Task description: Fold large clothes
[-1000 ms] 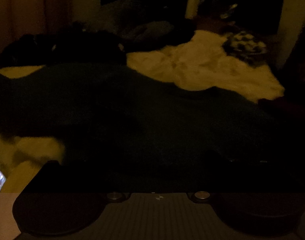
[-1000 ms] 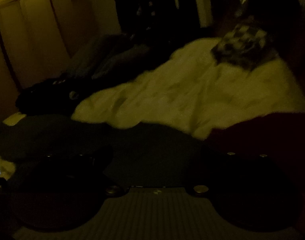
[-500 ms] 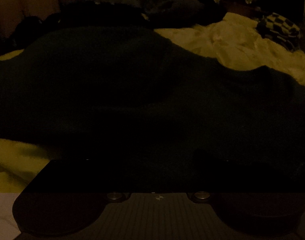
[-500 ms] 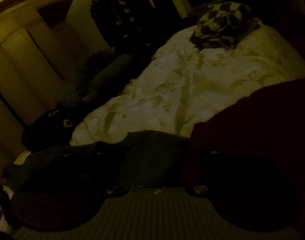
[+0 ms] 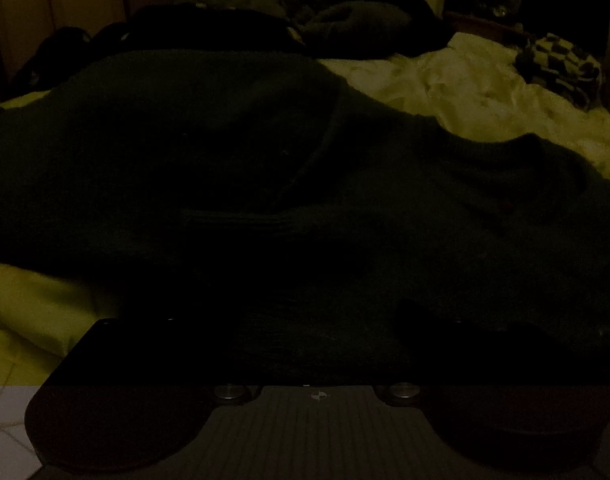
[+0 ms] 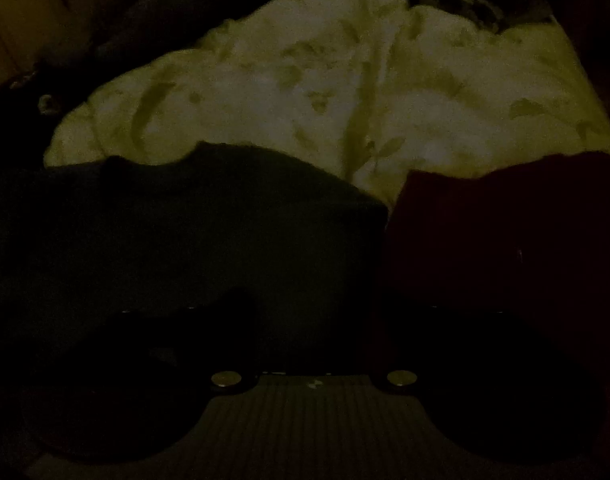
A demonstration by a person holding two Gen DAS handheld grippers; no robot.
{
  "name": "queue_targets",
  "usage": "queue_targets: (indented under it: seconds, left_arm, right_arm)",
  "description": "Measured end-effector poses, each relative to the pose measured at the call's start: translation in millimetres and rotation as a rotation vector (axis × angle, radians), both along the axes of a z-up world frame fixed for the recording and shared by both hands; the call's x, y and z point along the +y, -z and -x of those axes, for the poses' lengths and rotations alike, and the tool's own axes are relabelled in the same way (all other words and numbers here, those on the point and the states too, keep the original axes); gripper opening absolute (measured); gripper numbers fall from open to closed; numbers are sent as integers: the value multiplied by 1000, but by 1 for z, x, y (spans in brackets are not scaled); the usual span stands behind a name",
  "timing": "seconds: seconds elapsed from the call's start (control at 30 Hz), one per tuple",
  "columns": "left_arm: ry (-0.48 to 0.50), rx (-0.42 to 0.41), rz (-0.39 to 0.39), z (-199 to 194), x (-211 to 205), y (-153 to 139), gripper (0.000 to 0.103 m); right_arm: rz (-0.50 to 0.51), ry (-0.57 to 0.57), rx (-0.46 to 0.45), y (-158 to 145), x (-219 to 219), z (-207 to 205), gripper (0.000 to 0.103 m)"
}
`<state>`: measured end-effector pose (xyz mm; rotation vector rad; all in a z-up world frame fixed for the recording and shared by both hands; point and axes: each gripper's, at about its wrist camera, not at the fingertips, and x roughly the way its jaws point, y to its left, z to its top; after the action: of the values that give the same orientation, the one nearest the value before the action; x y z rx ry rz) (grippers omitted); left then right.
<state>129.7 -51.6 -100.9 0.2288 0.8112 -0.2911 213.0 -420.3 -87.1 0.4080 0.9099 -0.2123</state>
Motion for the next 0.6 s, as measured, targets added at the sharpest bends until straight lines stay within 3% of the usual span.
queue_targets:
  seconds: [0.07,0.1,0.2,0.23,0.3,0.33,0.4,0.53,0.6]
  left_arm:
    - [1,-1,0,1,1,0,103]
    - [3,-1,0,1,1,1,103]
    - [9,-2,-11,1,-1,2,103]
    - [10,-1,-12,1,-1,3,103]
    - [13,3,-10,-1,-3,3,103]
    - [12,4,-10,0,-2,3,103]
    - [20,9,-39,-2,-8,5,103]
    - [31,-1,-93,0,-15,8,103]
    - [30,1,-77,0,-12,7,103]
  right_arm:
    - [-114,2,-75,4,-14,11,29]
    - [-148,9,-112,3,-20,16,14]
    - [-246,45,-304,-11,-35,45,12]
    - [-224,41,-368,-21,-32,55,12]
    - [-78,13,-441,-44,-18,65,11]
    - [17,13,-448,-54,-9,68,11]
    - [92,29,-398,-58,-3,65,11]
    - [52,77,-227,-16,-12,48,15]
    - [6,94,-220,-4,-17,52,15]
